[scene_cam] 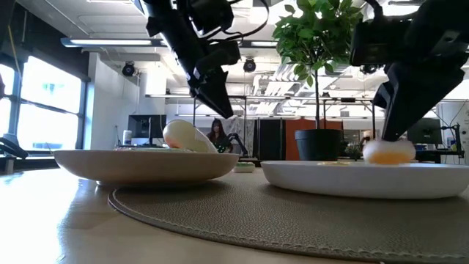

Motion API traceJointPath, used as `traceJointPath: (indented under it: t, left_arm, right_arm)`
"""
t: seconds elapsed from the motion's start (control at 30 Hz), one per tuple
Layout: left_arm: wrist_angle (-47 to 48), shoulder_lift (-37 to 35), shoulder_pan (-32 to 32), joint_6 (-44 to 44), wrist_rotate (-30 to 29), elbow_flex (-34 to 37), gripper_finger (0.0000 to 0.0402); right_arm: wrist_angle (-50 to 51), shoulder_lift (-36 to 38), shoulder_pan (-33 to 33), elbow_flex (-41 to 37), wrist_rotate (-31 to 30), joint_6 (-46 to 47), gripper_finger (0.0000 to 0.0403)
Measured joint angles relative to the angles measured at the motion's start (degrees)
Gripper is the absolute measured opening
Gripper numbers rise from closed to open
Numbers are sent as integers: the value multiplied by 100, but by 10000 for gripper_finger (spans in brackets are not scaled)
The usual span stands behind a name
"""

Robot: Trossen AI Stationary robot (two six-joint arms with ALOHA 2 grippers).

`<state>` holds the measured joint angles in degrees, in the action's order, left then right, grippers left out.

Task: Pick & Place donuts
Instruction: Put the right small pink donut on the white plate, then put the small pink donut on the white plate

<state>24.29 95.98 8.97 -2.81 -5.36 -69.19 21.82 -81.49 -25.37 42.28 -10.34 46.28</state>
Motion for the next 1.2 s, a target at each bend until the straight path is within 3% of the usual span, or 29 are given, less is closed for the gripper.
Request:
traceJointPath:
  t: [0.23, 0.37, 0.57, 0.87, 1.07, 1.2]
  left_arm:
    - [331, 15, 0, -44, 187, 0, 145]
    - [153, 266, 0, -169, 347, -2, 151]
    - [-88, 872, 0, -466, 171, -11, 152]
    - [-20, 1345, 0, -763, -995, -22, 152]
    - [-21, 1362, 2, -782, -1056, -17, 149]
    - [59, 1362, 68, -755, -1047, -17, 122]
  right_arm:
    - [-1, 15, 2, 0, 119, -171, 117]
    - [-2, 15, 0, 0, 317, -403, 139]
    - [20, 77, -19, 0, 532, -439, 144]
    - [61, 158, -17, 0, 430, -581, 144]
    - [13, 168, -17, 0, 262, -581, 144]
    - [13, 170, -17, 0, 230, -581, 144]
